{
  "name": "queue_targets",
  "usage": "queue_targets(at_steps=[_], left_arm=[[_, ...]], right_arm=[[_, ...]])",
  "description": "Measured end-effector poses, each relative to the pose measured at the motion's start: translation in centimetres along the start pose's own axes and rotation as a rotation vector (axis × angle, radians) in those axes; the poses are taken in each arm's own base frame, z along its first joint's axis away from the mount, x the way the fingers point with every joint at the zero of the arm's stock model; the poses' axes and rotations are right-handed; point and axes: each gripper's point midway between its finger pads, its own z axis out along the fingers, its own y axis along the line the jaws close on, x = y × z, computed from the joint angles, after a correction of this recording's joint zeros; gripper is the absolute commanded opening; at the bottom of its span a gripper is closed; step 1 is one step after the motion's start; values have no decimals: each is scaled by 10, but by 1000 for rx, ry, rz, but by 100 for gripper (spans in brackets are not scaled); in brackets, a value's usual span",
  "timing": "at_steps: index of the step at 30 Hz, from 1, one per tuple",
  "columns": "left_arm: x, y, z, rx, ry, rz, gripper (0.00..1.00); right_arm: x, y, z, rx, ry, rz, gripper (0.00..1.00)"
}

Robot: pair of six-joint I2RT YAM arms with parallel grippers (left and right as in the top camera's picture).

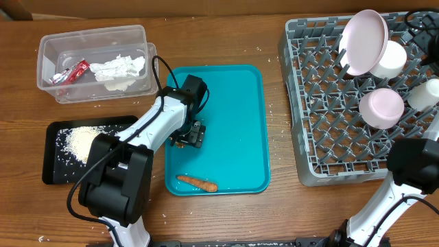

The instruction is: Sort waste into correct bins and load items into the dishwasher

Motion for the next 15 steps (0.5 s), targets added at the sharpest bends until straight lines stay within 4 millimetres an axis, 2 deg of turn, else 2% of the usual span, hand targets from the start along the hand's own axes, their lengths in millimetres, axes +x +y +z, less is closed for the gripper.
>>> queue_targets(at_steps=[5, 15], left_arm=[[7, -2, 4, 11, 21, 5, 93], [-2, -7, 4, 37, -15, 12, 91]], right_arm=[[0, 0, 0, 0, -1, 0, 100], [0, 0, 0, 0, 0, 0, 100]])
